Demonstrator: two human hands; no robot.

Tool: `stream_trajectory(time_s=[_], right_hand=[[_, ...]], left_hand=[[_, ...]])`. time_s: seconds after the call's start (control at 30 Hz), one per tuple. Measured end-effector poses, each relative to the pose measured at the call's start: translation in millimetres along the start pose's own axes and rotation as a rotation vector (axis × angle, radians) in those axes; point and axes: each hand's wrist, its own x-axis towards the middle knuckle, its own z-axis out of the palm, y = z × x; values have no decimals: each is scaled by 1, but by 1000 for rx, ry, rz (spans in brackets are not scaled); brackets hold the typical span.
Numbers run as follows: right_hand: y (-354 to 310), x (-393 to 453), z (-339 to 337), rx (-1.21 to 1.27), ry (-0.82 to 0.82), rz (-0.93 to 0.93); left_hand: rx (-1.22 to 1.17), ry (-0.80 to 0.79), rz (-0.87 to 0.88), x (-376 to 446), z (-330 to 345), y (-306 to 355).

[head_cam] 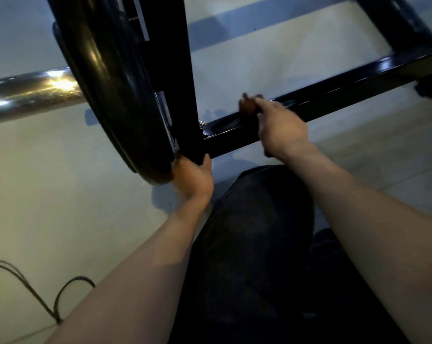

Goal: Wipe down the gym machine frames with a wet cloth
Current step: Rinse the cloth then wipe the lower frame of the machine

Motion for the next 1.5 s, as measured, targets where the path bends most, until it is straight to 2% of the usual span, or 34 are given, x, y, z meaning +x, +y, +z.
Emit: stream_trajectory(time_s=[0.07, 0.1, 0.13, 0.27, 0.33, 0.4, 0.5, 0.57, 0.63, 0.7, 0.77, 0.83, 0.97, 1.03, 1.1, 1.2, 1.3, 1.37, 1.5], right_hand=[[15, 11, -5, 26, 30, 202], [6, 11, -2, 25, 18, 217], [-10, 6, 1, 29, -13, 160], [-51, -21, 20, 37, -186, -326], [-31, -6, 7, 28, -189, -391], [1, 15, -10, 10, -150, -240], [48, 33, -27, 14, 21, 183], [38, 29, -21, -2, 55, 287], [1, 14, -6, 48, 6, 140], [-31, -8, 10, 113, -120, -137], [-34, -17, 10, 130, -167, -304], [-13, -3, -5, 104, -124, -250], [45, 26, -35, 60, 21, 233], [46, 26, -31, 96, 74, 372], [13, 20, -16, 133, 51, 260], [-49, -8, 17, 138, -120, -93], [-63, -23, 22, 15, -178, -249], [-42, -9, 3, -45, -192, -211], [9, 24, -39, -63, -110, 185]], left_hand=[[-20, -4, -7, -2, 0, 1], [-24, -2, -11, -2, -1, 1], [-21, -2, -10, -2, -1, 2], [-26, -14, 16, -3, -2, -3], [-24, -15, 47, -2, -2, -6], [-4, -26, 51, -1, -3, -6], [-2, -26, 59, -2, -4, -6], [-20, -14, 70, -3, -3, -6], [-23, -12, 51, -3, -3, -5], [-19, -19, 34, -3, -2, -6], [-30, -23, 45, -2, -2, -7], [-39, -34, 59, -1, -3, -8], [-74, -47, 11, 0, -1, -6], [-78, -41, -13, -1, 1, -4], [-86, -26, -25, -2, 3, -4], [-95, -13, -19, -2, 4, -4], [-116, -18, -19, 1, 5, -8], [-106, -31, -40, 1, 9, -11], [-190, -103, -151, -2, 14, -4]])
